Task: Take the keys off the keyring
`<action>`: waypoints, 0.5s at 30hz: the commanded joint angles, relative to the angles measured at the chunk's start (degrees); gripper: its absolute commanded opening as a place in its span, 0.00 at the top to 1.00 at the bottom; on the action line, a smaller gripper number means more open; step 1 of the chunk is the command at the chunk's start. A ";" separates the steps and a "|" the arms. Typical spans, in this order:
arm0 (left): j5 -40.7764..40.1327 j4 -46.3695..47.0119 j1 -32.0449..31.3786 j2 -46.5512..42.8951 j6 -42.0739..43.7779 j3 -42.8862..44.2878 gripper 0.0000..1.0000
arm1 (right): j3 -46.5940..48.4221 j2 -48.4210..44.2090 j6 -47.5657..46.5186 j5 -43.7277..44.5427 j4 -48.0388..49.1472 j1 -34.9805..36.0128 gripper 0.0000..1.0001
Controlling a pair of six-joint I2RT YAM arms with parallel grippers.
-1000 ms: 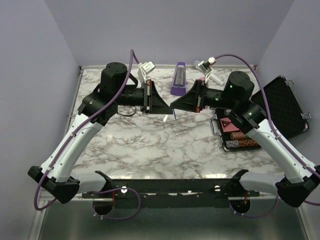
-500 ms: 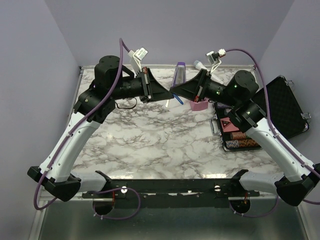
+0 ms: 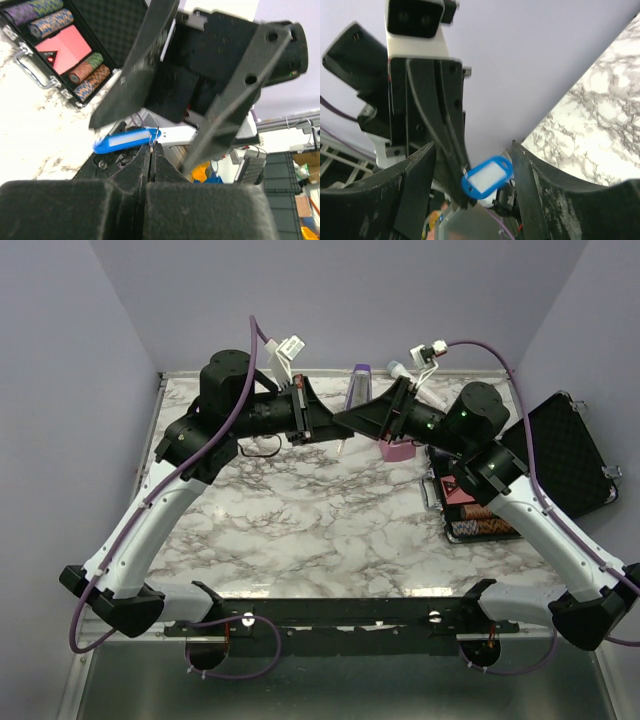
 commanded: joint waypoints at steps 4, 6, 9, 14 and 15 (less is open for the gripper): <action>-0.63 -7.95 0.44 1.17 8.52 4.98 1.00 | 2.47 0.51 -3.75 -1.97 -7.55 2.16 0.23; -0.01 -10.32 0.53 0.83 10.81 5.07 1.00 | 3.61 0.42 -5.07 -1.53 -9.22 2.16 0.20; 0.86 -13.66 0.62 -0.05 13.45 4.72 1.00 | 5.19 0.51 -7.61 -1.26 -11.85 2.16 0.17; 2.44 -18.68 0.71 -1.11 17.84 4.54 1.00 | 9.23 2.44 -11.74 -6.96 -16.86 2.07 0.16; 3.41 -19.47 0.79 -1.20 19.24 4.54 1.00 | 10.11 3.14 -12.62 -8.37 -18.09 1.99 0.16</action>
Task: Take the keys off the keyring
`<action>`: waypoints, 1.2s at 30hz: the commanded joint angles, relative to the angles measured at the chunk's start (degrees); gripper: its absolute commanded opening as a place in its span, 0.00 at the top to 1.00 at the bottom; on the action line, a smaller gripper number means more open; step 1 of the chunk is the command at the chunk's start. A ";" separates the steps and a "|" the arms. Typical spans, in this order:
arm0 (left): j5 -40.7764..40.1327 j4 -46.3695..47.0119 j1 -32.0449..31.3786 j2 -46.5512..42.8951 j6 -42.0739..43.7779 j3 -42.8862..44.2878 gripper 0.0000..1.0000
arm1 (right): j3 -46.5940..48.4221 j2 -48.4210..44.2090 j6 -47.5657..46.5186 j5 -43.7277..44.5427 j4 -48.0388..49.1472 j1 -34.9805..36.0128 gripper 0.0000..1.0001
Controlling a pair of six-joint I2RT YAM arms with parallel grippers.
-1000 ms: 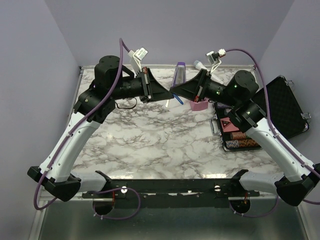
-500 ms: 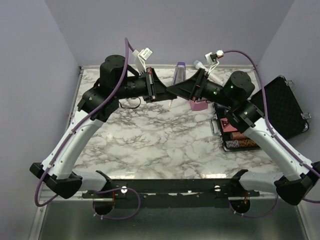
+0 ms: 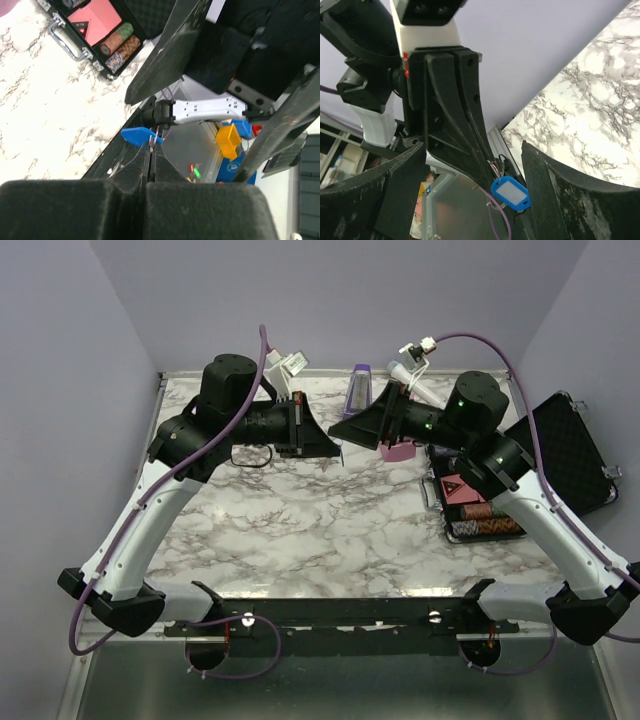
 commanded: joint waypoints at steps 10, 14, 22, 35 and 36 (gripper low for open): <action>15.49 -10.87 0.66 -1.61 14.78 -1.08 1.00 | 9.05 4.32 -16.00 -15.71 -22.87 -0.22 0.21; 20.59 -6.58 0.75 -3.45 13.55 -6.61 1.00 | 7.92 3.18 -18.55 -16.15 -27.02 -0.31 0.28; 24.64 -3.05 0.58 -4.69 13.02 -13.39 1.00 | 3.78 1.41 -17.33 -19.75 -27.37 -0.40 0.44; 24.38 -2.52 0.40 -4.42 13.02 -14.62 1.00 | 1.41 2.12 -15.04 -23.18 -25.18 -0.40 0.51; 24.38 -2.43 0.23 -4.34 12.93 -14.71 1.00 | 1.49 2.29 -14.96 -23.36 -24.83 -0.49 0.52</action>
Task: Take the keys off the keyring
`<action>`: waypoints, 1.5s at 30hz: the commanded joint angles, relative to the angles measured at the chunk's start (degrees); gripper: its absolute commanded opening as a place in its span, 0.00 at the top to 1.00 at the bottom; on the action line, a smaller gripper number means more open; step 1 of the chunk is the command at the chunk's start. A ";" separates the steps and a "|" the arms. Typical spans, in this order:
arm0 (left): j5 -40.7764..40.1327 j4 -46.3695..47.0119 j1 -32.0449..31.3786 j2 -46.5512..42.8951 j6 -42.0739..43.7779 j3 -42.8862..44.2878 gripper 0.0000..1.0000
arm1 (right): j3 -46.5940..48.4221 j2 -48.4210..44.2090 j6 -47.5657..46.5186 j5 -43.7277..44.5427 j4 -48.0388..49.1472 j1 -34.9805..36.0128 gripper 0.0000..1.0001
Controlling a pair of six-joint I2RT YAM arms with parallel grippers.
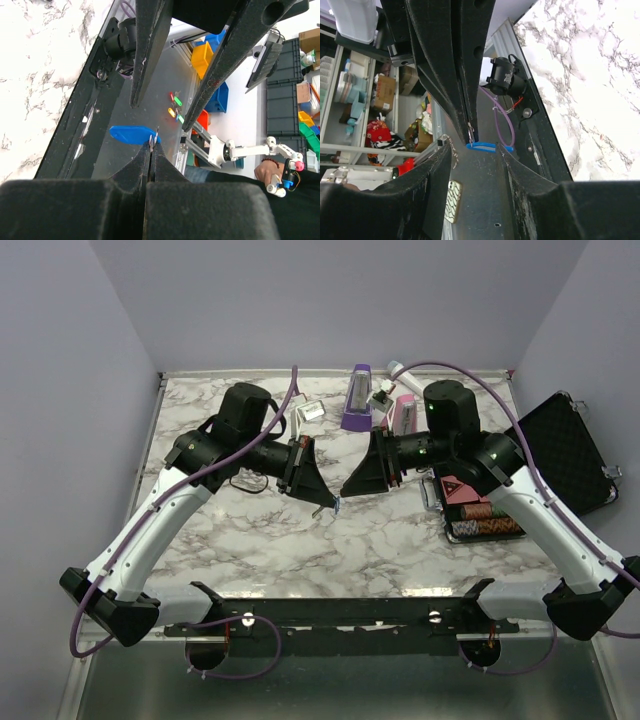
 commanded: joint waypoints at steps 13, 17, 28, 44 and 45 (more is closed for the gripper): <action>1.89 1.90 -0.67 -0.40 0.78 -0.42 1.00 | 0.30 2.24 1.68 -3.89 2.94 -0.29 0.59; 1.98 1.90 -0.76 -0.22 0.87 -0.33 1.00 | 0.91 3.20 1.77 -4.24 3.29 -0.38 0.64; -0.83 1.90 -0.67 0.48 1.22 0.90 1.00 | 1.00 3.56 1.86 -5.56 2.59 -0.29 0.96; -7.07 9.63 -0.67 -0.05 -6.86 3.89 1.00 | -4.88 -0.75 10.64 0.86 15.68 -0.38 0.99; -7.77 10.24 -0.67 -0.14 -7.47 3.98 1.00 | -5.32 -0.92 11.25 1.21 16.82 -0.29 0.99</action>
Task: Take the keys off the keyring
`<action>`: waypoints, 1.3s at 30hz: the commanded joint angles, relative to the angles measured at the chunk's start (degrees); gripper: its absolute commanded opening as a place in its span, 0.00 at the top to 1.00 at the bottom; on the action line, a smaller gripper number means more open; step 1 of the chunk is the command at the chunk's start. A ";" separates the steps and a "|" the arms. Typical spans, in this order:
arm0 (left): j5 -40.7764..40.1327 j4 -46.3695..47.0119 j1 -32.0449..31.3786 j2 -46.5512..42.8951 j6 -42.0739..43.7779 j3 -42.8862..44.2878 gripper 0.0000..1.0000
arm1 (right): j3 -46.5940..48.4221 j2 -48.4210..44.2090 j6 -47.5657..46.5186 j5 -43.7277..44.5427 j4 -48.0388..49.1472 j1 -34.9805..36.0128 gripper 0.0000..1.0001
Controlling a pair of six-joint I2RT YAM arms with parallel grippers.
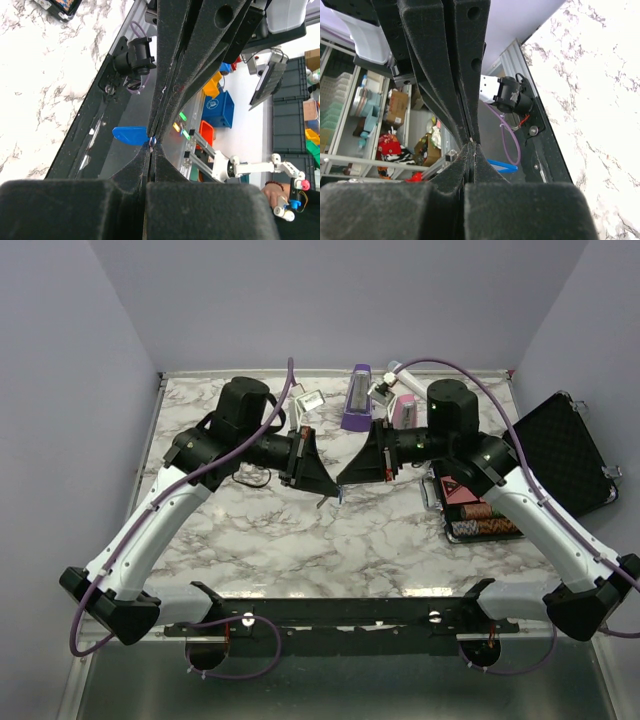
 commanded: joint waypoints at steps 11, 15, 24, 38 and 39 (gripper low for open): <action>-8.92 14.04 0.25 -2.79 -10.84 0.05 1.00 | -3.70 -2.90 6.25 4.93 10.25 0.47 0.99; -9.18 14.48 0.25 -3.14 -11.28 -0.30 1.00 | -3.87 -3.25 6.68 6.08 10.86 0.47 0.86; -9.71 16.85 0.25 -4.37 -12.42 -1.26 1.00 | -5.54 -4.83 8.53 7.57 13.50 0.47 0.53; -9.62 17.64 0.25 -4.99 -12.69 -2.06 1.00 | -6.69 -5.63 9.67 7.31 15.26 0.39 0.80; -9.36 17.65 0.33 -4.82 -12.69 -2.06 1.00 | -6.77 -5.54 9.59 6.70 15.09 0.47 0.85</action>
